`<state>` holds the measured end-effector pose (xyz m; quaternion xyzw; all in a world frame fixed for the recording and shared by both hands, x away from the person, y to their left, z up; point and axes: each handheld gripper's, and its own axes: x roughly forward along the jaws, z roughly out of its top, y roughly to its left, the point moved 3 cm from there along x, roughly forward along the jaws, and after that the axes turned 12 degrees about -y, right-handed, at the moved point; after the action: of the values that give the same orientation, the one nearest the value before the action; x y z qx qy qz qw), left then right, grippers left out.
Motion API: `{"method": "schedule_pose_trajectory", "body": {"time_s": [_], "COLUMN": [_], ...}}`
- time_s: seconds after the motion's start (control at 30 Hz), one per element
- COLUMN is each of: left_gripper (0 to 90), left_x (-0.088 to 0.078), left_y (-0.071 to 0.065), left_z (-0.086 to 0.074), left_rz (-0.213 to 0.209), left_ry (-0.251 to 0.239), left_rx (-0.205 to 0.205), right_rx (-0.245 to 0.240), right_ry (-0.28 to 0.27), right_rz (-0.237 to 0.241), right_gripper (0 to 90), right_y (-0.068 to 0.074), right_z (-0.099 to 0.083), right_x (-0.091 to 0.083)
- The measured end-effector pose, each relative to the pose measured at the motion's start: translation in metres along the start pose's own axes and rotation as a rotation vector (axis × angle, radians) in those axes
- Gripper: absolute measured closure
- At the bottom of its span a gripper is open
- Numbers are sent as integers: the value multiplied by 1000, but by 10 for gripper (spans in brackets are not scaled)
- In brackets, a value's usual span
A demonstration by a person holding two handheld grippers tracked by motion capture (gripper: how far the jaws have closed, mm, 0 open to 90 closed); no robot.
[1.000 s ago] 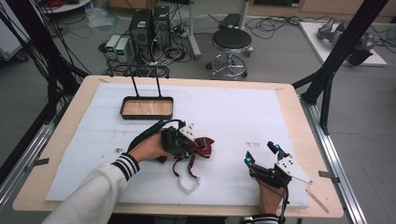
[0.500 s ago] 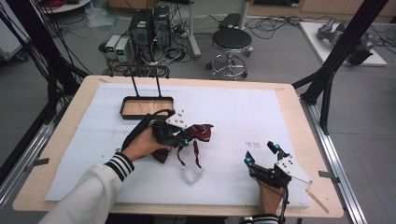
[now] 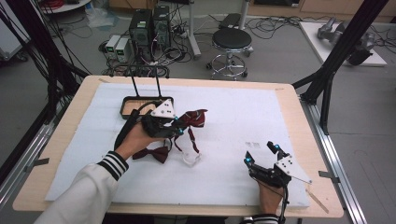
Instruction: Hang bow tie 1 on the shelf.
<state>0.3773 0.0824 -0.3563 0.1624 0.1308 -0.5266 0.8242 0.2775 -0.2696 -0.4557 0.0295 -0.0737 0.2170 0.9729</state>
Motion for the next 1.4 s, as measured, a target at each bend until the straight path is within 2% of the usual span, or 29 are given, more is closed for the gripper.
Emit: {"method": "schedule_pose_trajectory", "body": {"time_s": [0.23, 0.5, 0.87, 1.2, 1.4], "left_gripper": [745, 744, 744, 744, 744], "left_x": [-22, -44, -72, -97, -111], "left_y": [15, 28, 45, 62, 71], "left_z": [3, 1, 1, 1, -2], "left_rz": [71, 137, 194, 266, 310], "left_ry": [-75, -117, -152, -195, -188], "left_rx": [-42, -61, -73, -95, -104], "right_rx": [-3, 0, -5, -7, -7], "right_ry": [0, 3, 4, 5, 5], "right_rz": [-1, -3, -3, -1, -1], "right_gripper": [98, 98, 98, 98, 98], "right_y": [0, 1, 1, 1, 1], "right_z": [0, 0, 0, 0, 0], "right_x": [0, 0, 0, 0, 1]}}
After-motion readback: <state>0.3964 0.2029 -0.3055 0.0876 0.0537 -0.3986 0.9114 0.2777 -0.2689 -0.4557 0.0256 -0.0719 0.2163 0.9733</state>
